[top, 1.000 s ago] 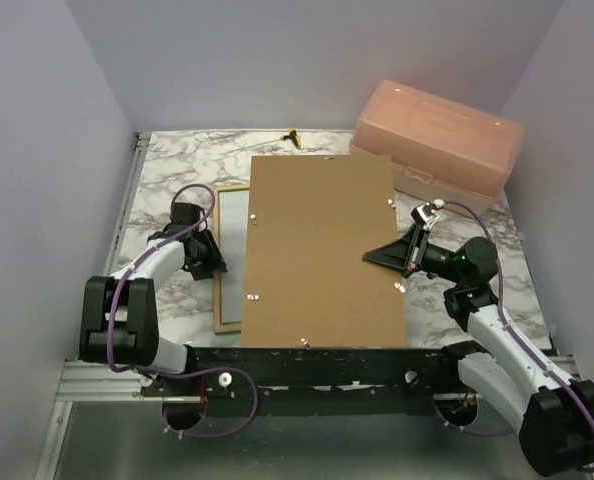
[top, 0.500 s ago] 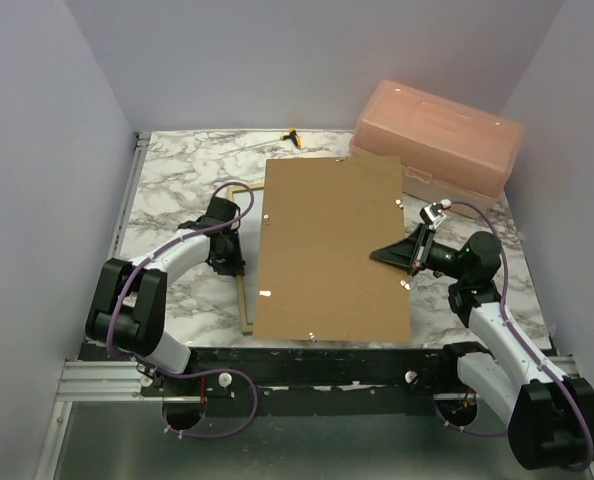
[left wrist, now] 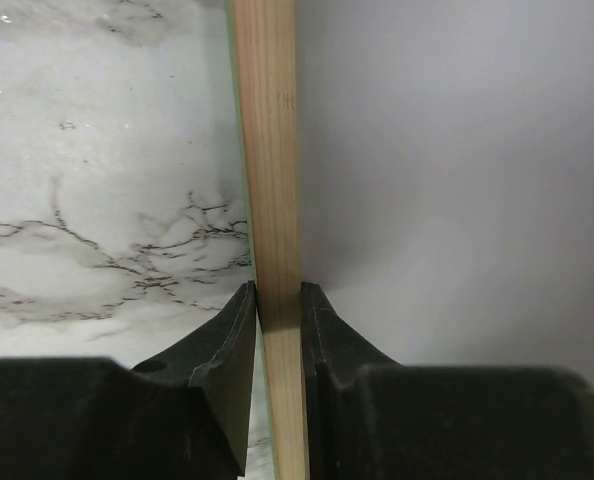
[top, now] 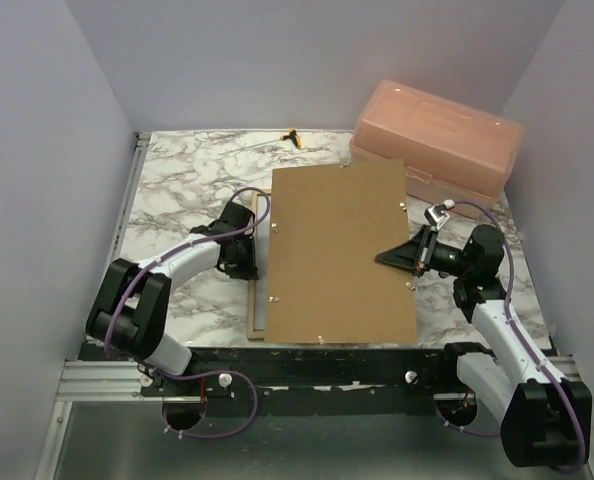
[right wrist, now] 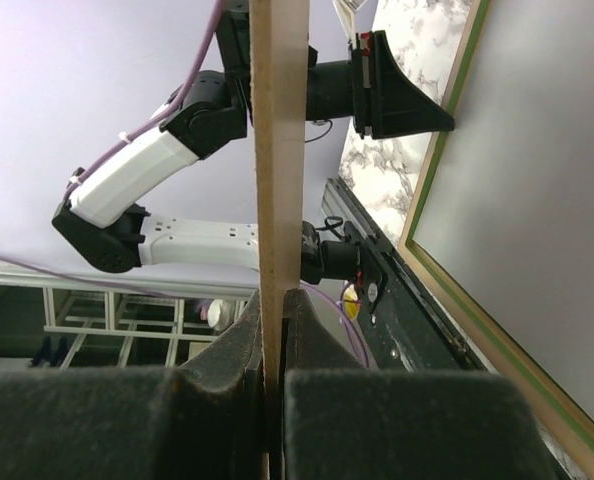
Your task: Put the photo into the frame
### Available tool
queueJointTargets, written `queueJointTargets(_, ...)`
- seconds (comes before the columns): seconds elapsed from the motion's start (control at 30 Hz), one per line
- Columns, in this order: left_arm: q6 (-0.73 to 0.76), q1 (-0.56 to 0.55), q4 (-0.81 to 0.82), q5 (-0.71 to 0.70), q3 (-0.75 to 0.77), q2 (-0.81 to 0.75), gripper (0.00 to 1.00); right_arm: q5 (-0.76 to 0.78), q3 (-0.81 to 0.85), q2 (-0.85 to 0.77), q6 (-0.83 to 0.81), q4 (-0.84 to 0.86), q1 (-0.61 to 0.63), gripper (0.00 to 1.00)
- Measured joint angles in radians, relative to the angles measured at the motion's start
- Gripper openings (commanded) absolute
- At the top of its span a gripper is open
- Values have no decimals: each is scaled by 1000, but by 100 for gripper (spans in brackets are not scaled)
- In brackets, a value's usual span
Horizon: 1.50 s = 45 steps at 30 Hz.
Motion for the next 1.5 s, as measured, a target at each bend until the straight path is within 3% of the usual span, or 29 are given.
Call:
queueJointTargets(0.07,-13,-3,21,13,-15,-10,15,-3,0,3,-14,-14,0,0)
queueJointTargets(0.2,-36,-6,46,37,-44,-35,58,-5,-1,12,-34,-25,0,0)
queueJointTargets(0.3,-58,-11,37,56,-51,-78,73,-5,-6,20,-50,-27,0,0)
queueJointTargets(0.5,-68,5,19,61,-49,-235,73,-3,-21,60,-113,-63,0,0)
queueJointTargets(0.77,-69,148,24,144,-93,-316,67,3,-21,188,-206,-86,0,0)
queueJointTargets(1.1,-75,190,61,224,-169,-253,49,10,-20,354,-251,-55,0,0)
queueJointTargets(1.5,-74,191,106,230,-168,-163,37,17,-20,474,-219,108,5,0)
